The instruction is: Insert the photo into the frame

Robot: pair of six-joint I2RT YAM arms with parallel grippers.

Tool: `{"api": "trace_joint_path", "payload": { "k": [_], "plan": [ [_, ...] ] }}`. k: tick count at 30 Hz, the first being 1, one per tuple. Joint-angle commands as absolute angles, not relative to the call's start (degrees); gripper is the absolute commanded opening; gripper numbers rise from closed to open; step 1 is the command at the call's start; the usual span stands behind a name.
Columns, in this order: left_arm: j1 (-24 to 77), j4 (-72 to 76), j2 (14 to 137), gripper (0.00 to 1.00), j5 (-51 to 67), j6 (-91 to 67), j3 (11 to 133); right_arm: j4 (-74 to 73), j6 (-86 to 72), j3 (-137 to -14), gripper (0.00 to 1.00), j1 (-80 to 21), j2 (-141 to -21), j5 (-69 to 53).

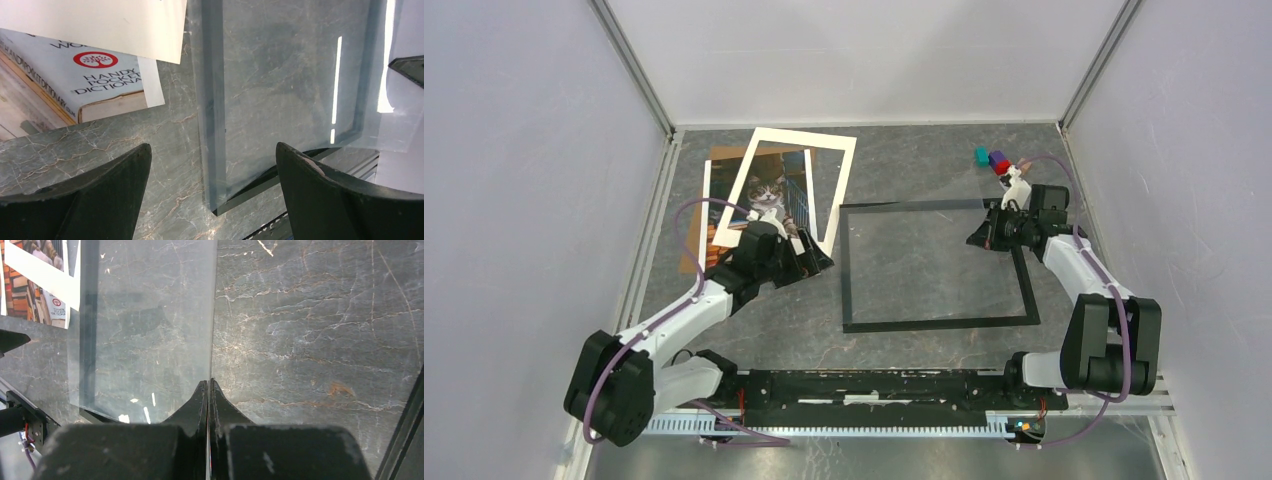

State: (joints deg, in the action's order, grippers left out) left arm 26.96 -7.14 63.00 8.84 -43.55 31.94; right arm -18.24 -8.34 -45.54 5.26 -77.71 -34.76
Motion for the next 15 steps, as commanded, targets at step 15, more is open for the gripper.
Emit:
{"api": "trace_joint_path", "payload": {
  "k": [15],
  "plan": [
    [26.81, -0.35, 68.32, 1.0, 13.18, -43.64, 31.11, -22.33, -2.66, -48.33, 0.0, 7.02, -74.44, -31.78]
  ]
}}
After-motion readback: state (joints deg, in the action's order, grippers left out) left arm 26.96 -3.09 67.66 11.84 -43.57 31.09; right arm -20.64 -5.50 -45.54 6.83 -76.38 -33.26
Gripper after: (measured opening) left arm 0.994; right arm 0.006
